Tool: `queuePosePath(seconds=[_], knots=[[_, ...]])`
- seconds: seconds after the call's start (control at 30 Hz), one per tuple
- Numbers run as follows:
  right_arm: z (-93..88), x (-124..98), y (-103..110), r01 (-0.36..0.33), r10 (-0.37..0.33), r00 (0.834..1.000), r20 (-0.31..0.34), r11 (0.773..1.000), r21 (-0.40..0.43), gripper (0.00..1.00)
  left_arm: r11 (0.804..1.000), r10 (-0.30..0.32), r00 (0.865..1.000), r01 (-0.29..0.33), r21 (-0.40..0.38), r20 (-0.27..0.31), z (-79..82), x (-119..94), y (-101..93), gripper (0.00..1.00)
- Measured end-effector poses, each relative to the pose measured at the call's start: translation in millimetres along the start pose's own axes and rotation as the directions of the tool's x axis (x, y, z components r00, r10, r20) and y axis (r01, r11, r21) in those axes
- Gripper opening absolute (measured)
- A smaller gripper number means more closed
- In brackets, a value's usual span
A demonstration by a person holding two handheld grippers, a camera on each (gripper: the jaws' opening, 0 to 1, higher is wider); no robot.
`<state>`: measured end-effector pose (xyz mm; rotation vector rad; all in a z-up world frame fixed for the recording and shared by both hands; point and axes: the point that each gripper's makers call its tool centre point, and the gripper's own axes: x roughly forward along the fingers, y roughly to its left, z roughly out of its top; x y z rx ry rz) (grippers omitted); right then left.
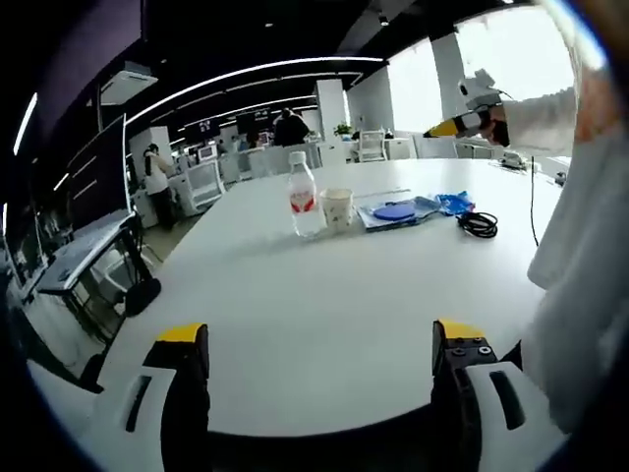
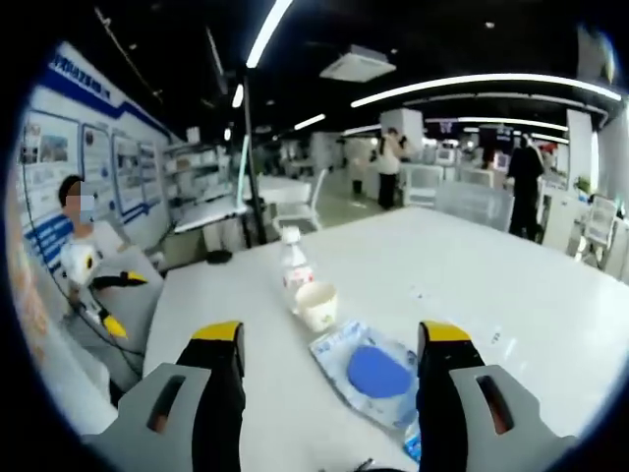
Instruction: Arrange the tabletop items into an orderly group along one side of the table until the central work area is clear of visible clutter.
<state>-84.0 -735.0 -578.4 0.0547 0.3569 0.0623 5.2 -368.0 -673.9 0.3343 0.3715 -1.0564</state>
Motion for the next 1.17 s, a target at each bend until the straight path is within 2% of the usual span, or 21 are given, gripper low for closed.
queuePosePath(seconds=[0.13, 0.2, 0.27, 0.37, 0.43, 0.5, 0.53, 0.57, 0.67, 0.73, 0.8, 0.87, 0.93, 1.03, 1.17], knots=[[-25.4, -50, -7, 0.109, -0.109, 0.994, -0.026, 0.994, 0.016, 0.70, 1.000, -0.020, 0.999, 0.020, 0.002, -0.040, -7.4, 3, -6.9, 0.96], [-41.5, -75, -7, 0.176, -0.174, 0.984, -0.038, 0.983, 0.050, 0.71, 1.000, -0.028, 0.999, 0.028, 0.001, -0.047, -3.4, 3, -12.1, 0.95], [-54.9, -95, -2, 0.224, -0.221, 0.974, -0.046, 0.971, 0.082, 0.72, 0.999, -0.044, 0.996, 0.044, 0.000, -0.075, -11.2, 5, -15.3, 0.93], [-88.9, -131, 11, 0.351, -0.342, 0.936, -0.078, 0.919, 0.178, 0.74, 0.998, -0.069, 0.994, 0.069, -0.010, -0.084, -11.0, 6, -22.2, 0.95], [-105.4, -145, 19, 0.394, -0.382, 0.919, -0.098, 0.891, 0.223, 0.73, 0.998, -0.060, 0.993, 0.060, -0.005, -0.100, -11.8, 7, -21.8, 0.95], [-127.2, -158, 27, 0.423, -0.398, 0.905, -0.150, 0.879, 0.218, 0.73, 0.998, -0.055, 0.992, 0.053, -0.017, -0.112, -13.8, 8, -19.5, 0.96], [-139.1, -165, 30, 0.447, -0.410, 0.890, -0.197, 0.871, 0.204, 0.73, 0.998, -0.054, 0.992, 0.051, -0.030, -0.114, -14.3, 8, -18.2, 0.96], [-145.3, -169, 31, 0.461, -0.416, 0.882, -0.219, 0.859, 0.224, 0.73, 0.998, -0.056, 0.992, 0.052, -0.035, -0.112, -14.5, 8, -17.6, 0.96], [-145.1, -174, 30, 0.490, -0.450, 0.871, -0.196, 0.820, 0.296, 0.75, 0.998, -0.056, 0.993, 0.053, -0.031, -0.108, -21.1, 10, -13.8, 0.98], [-145.0, -174, 28, 0.504, -0.462, 0.863, -0.206, 0.813, 0.290, 0.77, 0.998, -0.053, 0.992, 0.050, -0.030, -0.111, -25.4, 11, -11.1, 0.99], [-146.6, -171, 27, 0.510, -0.460, 0.859, -0.225, 0.810, 0.291, 0.79, 0.997, -0.050, 0.992, 0.043, -0.065, -0.119, -27.6, 14, -6.3, 1.00], [-147.5, -166, 27, 0.501, -0.447, 0.864, -0.233, 0.812, 0.301, 0.80, 0.996, -0.041, 0.991, 0.031, -0.079, -0.127, -28.7, 16, -0.9, 1.00], [-148.1, -161, 28, 0.487, -0.430, 0.871, -0.238, 0.818, 0.305, 0.79, 0.996, -0.022, 0.995, 0.013, -0.087, -0.098, -17.2, 23, -4.0, 1.00], [-147.4, -157, 29, 0.481, -0.419, 0.873, -0.249, 0.823, 0.302, 0.79, 0.987, -0.006, 0.997, -0.006, -0.163, -0.072, -10.1, 32, 0.2, 1.00], [-147.3, -154, 26, 0.476, -0.410, 0.876, -0.253, 0.821, 0.315, 0.78, 0.989, -0.025, 0.997, 0.014, -0.147, -0.072, -4.1, 42, -7.1, 1.00]])
